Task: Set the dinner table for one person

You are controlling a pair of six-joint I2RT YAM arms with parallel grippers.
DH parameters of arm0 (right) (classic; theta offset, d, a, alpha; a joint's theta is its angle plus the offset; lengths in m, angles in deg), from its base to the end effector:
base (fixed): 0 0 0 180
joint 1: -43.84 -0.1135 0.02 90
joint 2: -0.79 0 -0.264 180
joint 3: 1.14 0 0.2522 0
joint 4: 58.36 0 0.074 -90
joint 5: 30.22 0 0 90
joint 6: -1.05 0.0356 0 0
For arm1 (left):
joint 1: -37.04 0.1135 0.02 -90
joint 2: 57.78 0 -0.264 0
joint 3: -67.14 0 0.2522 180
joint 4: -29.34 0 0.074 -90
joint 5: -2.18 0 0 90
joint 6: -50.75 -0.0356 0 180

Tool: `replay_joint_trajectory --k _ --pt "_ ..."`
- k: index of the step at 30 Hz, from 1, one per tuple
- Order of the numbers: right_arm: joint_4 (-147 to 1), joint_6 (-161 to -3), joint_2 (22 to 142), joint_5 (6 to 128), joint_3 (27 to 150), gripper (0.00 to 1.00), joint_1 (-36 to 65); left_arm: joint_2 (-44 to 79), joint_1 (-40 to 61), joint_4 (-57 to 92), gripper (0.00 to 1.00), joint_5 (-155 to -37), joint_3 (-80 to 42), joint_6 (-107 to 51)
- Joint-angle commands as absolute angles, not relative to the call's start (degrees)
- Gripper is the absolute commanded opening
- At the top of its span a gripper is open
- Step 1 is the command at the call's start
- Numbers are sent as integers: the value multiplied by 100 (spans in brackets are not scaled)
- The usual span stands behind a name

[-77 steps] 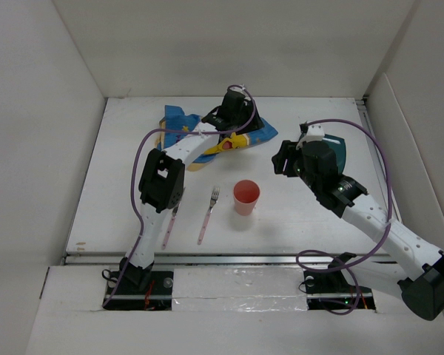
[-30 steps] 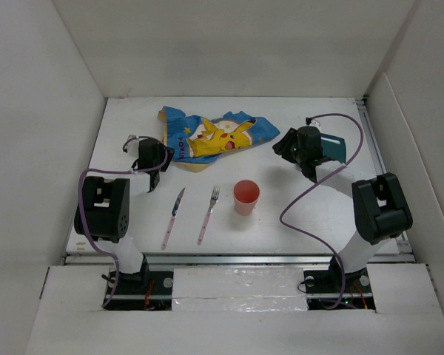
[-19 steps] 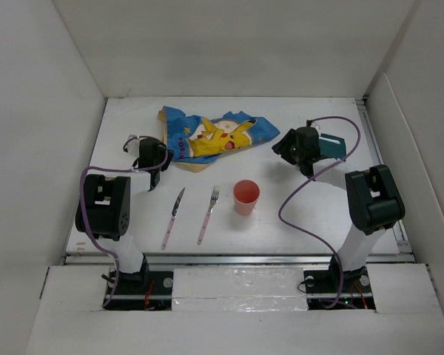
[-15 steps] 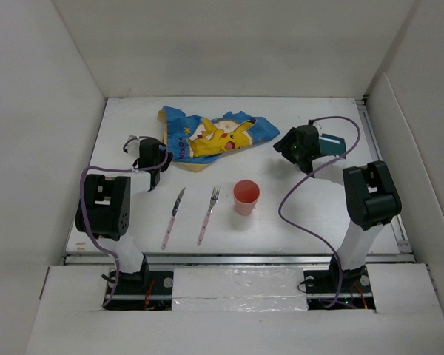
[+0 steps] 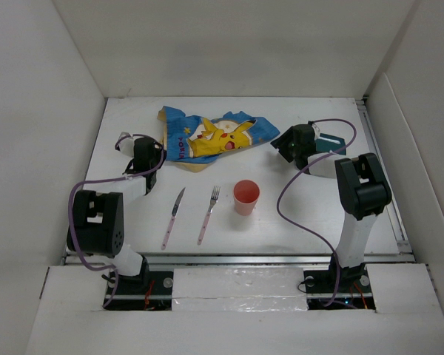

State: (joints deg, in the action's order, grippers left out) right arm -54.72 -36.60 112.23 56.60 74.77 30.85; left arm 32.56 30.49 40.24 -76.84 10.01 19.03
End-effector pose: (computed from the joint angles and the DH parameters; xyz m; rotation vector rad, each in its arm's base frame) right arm 0.4046 0.0913 0.1548 0.7688 2.0493 0.6052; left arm 0.3320 -0.0313 0.1980 -0.9836 1.7349 -0.5539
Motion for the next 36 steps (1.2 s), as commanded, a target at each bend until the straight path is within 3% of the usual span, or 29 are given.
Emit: replay_joint_trajectory --k 1,2,3,5,6,12,32,34,36 --pt "-4963 -3481 11303 5565 7712 56 3136 2721 3053 4011 4 -7498 1190 1709" --pt "-4980 -3481 11373 5582 7756 57 3136 2773 3053 3862 19 -7586 1138 1708" --pt "-4989 -3481 11399 5609 7844 57 3136 2799 3053 3660 48 -7665 1050 1691" --pt "-4963 -3490 11470 5626 7897 57 3136 2931 3001 3632 66 -7771 1032 1673" --pt "-4945 -3481 11470 5635 7915 56 3136 2984 2949 3736 68 -7815 1032 1699" --pt "-4743 -3621 11549 5793 7897 56 3136 3616 2948 3930 56 -8053 725 2042" --pt "-4620 -3683 11698 5811 7880 57 3136 4232 2948 4080 32 -7965 311 2043" --pt "-4620 -3675 11707 5820 7897 57 3136 4250 2948 4072 24 -7947 267 2025" --pt "-4611 -3675 11725 5846 7906 56 3189 4250 2948 4019 8 -7930 232 2016"
